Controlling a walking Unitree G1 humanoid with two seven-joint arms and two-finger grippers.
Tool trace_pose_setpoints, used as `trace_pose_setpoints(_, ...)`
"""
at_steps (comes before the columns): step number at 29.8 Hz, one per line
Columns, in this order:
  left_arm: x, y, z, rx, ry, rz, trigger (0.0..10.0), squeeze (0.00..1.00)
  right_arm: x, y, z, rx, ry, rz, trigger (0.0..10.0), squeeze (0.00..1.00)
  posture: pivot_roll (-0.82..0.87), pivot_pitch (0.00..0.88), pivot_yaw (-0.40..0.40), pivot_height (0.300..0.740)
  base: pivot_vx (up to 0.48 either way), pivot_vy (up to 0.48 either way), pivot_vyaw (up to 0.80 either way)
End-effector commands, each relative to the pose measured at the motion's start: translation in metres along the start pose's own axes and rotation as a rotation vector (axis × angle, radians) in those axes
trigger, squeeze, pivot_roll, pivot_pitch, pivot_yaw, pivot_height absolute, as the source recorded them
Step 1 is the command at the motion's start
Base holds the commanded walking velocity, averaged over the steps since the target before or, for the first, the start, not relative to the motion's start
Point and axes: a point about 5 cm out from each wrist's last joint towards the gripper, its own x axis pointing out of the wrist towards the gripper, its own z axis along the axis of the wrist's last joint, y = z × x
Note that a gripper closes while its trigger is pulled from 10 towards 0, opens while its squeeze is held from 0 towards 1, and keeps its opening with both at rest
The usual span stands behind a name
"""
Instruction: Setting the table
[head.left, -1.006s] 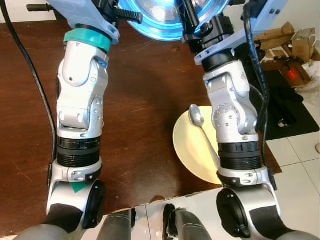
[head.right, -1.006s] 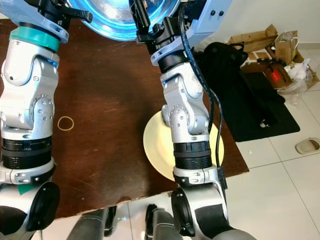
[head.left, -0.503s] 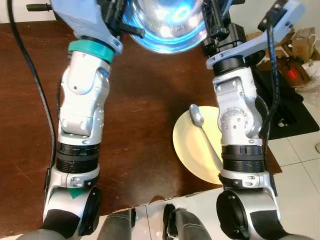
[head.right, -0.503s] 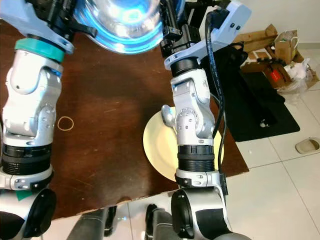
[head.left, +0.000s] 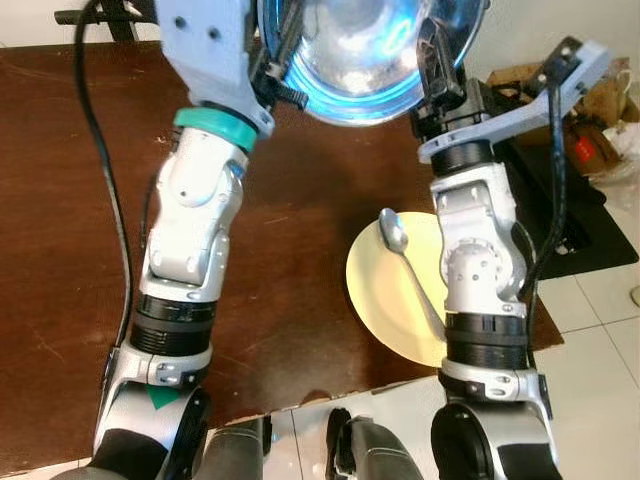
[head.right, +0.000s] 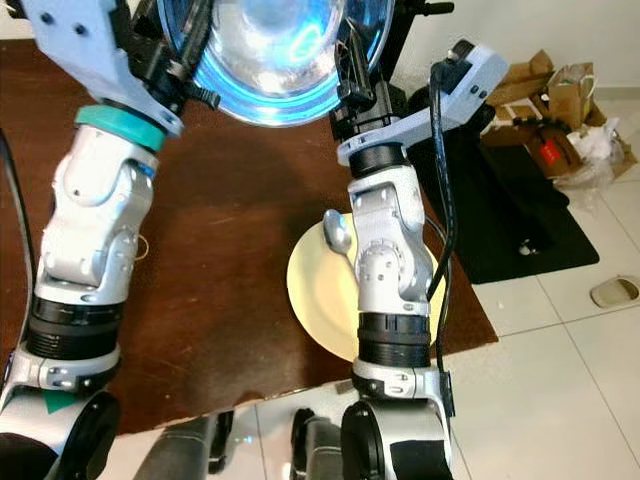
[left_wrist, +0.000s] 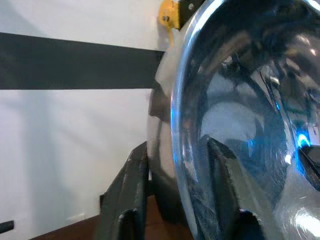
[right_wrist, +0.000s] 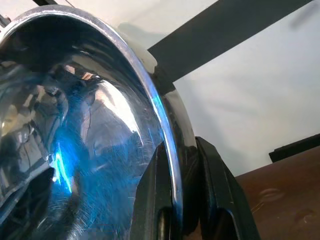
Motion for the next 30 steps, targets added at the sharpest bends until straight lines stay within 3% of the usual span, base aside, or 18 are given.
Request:
trace_pose_setpoints(1, -0.002, -0.005, -0.008, 0.000, 0.033, -0.021, 10.0, 1.00, -0.002, 0.001, 0.008, 0.002, -0.042, 0.004, 0.0, 0.00, 0.18, 0.085, 0.000, 0.740, 0.000, 0.000, 0.00)
trace_pose_setpoints(2, -0.004, -0.004, -0.008, 0.005, 0.044, -0.013, 10.0, 0.75, -0.004, -0.002, 0.010, -0.021, -0.044, -0.015, 0.0, 0.00, 0.18, 0.094, -0.007, 0.740, 0.000, 0.000, 0.00)
trace_pose_setpoints(3, -0.004, -0.004, -0.008, 0.005, 0.044, -0.013, 10.0, 0.75, -0.004, -0.002, 0.010, -0.021, -0.044, -0.015, 0.0, 0.00, 0.18, 0.094, -0.007, 0.740, 0.000, 0.000, 0.00)
trace_pose_setpoints(4, -0.006, -0.001, -0.007, 0.006, 0.048, 0.003, 10.0, 0.00, -0.006, -0.007, 0.012, -0.053, -0.043, -0.034, 0.0, 0.00, 0.19, 0.101, -0.015, 0.740, 0.000, 0.000, 0.00)
trace_pose_setpoints(9, -0.012, 0.005, -0.004, -0.009, 0.052, 0.024, 10.0, 0.00, -0.009, -0.014, 0.016, -0.108, -0.043, -0.065, 0.0, 0.00, 0.19, 0.106, -0.022, 0.740, 0.000, 0.000, 0.00)
trace_pose_setpoints(10, -0.025, 0.015, 0.002, -0.059, 0.070, 0.022, 10.0, 0.00, -0.010, -0.032, 0.021, -0.243, -0.029, -0.160, 0.0, 0.00, 0.22, 0.116, -0.030, 0.740, 0.000, 0.000, 0.00)
trace_pose_setpoints(11, -0.033, 0.018, 0.004, -0.087, 0.089, 0.004, 10.0, 0.00, -0.012, -0.040, 0.023, -0.285, -0.024, -0.198, 2.6, 0.00, 0.22, 0.118, -0.028, 0.740, 0.000, 0.000, 0.00)
trace_pose_setpoints(12, -0.033, 0.018, 0.004, -0.087, 0.089, 0.004, 10.0, 0.00, -0.012, -0.040, 0.023, -0.285, -0.024, -0.198, 2.6, 0.00, 0.22, 0.118, -0.028, 0.740, 0.000, 0.000, 0.00)
trace_pose_setpoints(13, -0.039, 0.020, 0.005, -0.107, 0.106, -0.018, 10.0, 0.00, -0.013, -0.044, 0.024, -0.301, -0.021, -0.221, 6.7, 0.00, 0.22, 0.120, -0.025, 0.740, 0.000, 0.000, 0.00)
trace_pose_setpoints(14, -0.039, 0.020, 0.005, -0.107, 0.106, -0.018, 10.0, 0.00, -0.013, -0.044, 0.024, -0.301, -0.021, -0.221, 6.7, 0.00, 0.22, 0.120, -0.025, 0.740, 0.000, 0.000, 0.00)
trace_pose_setpoints(15, -0.047, 0.020, 0.004, -0.143, 0.147, -0.057, 10.0, 0.00, -0.016, -0.046, 0.026, -0.314, -0.024, -0.239, 10.0, 0.00, 0.22, 0.123, -0.021, 0.740, 0.000, 0.000, 0.00)
trace_pose_setpoints(18, -0.060, 0.022, -0.003, -0.156, 0.216, -0.107, 10.0, 0.00, -0.019, -0.048, 0.028, -0.321, -0.034, -0.262, 10.0, 0.00, 0.23, 0.120, -0.014, 0.740, 0.000, 0.000, 0.00)
trace_pose_setpoints(19, -0.071, 0.020, -0.012, -0.151, 0.287, -0.152, 10.0, 0.00, -0.023, -0.048, 0.029, -0.325, -0.041, -0.277, 10.0, 0.00, 0.23, 0.116, 0.003, 0.740, 0.000, 0.000, 0.00)
trace_pose_setpoints(20, -0.071, 0.020, -0.012, -0.151, 0.287, -0.152, 10.0, 0.00, -0.023, -0.048, 0.029, -0.325, -0.041, -0.277, 10.0, 0.00, 0.23, 0.116, 0.003, 0.740, 0.000, 0.000, 0.00)
trace_pose_setpoints(23, -0.091, 0.018, -0.035, -0.160, 0.434, -0.167, 10.0, 0.00, -0.032, -0.047, 0.031, -0.332, -0.055, -0.301, 10.0, 0.00, 0.22, 0.113, 0.015, 0.740, 0.000, 0.000, 0.00)
trace_pose_setpoints(24, -0.091, 0.018, -0.035, -0.160, 0.434, -0.167, 10.0, 0.00, -0.032, -0.047, 0.031, -0.332, -0.055, -0.301, 10.0, 0.00, 0.22, 0.113, 0.015, 0.740, 0.000, 0.000, 0.00)
trace_pose_setpoints(26, -0.095, 0.017, -0.054, -0.149, 0.524, -0.096, 10.0, 0.00, -0.044, -0.044, 0.029, -0.403, -0.037, -0.321, 10.0, 0.00, 0.19, 0.108, 0.025, 0.740, 0.000, 0.000, 0.00)
trace_pose_setpoints(30, -0.089, 0.017, -0.063, -0.110, 0.547, -0.003, 10.0, 0.00, -0.059, -0.045, 0.027, -0.453, -0.021, -0.368, 10.0, 0.00, 0.18, 0.114, 0.029, 0.740, 0.000, 0.000, 0.00)
